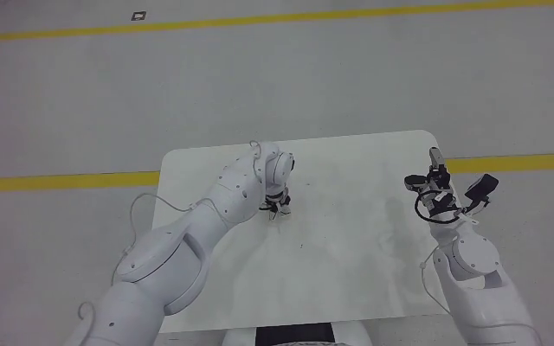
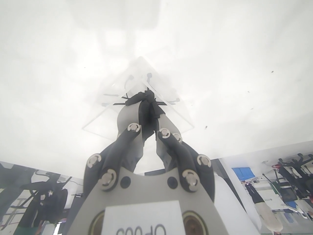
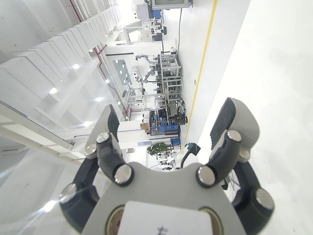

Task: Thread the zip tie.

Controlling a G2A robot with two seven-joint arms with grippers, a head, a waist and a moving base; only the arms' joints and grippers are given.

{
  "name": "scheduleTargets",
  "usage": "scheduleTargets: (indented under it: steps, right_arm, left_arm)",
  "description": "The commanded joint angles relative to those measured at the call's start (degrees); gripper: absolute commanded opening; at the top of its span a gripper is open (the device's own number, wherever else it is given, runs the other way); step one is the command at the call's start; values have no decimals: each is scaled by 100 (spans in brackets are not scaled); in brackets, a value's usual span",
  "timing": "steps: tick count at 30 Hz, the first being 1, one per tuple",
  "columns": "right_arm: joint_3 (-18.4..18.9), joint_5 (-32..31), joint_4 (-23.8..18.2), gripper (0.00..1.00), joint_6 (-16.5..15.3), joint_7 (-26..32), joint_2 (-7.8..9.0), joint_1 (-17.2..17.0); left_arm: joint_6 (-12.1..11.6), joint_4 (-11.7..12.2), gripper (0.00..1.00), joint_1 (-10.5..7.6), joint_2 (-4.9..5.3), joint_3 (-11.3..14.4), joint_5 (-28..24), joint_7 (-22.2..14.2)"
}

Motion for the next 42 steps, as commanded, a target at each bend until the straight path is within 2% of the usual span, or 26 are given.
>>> scheduleTargets:
  steps: [1, 5, 19, 27, 30, 32, 42]
  right_arm:
    - [0, 0, 0, 100, 0, 0, 0, 0]
    - [0, 0, 0, 100, 0, 0, 0, 0]
    - [0, 0, 0, 100, 0, 0, 0, 0]
    - [0, 0, 0, 100, 0, 0, 0, 0]
    - [0, 0, 0, 100, 0, 0, 0, 0]
    - [0, 0, 0, 100, 0, 0, 0, 0]
    - [0, 0, 0, 100, 0, 0, 0, 0]
  left_arm:
    - [-28, 39, 31, -5, -12, 13, -17, -4]
    - [-87, 131, 31, -25, -42, 32, -70, 4]
    - [-230, 473, 18, -62, -178, 139, -222, 87]
    - [-317, 698, 14, -83, -269, 209, -295, 131]
    - [-350, 780, 9, -95, -301, 230, -323, 155]
    - [-369, 835, 0, -104, -322, 243, -344, 170]
    - [-395, 1024, 0, -180, -394, 283, -419, 228]
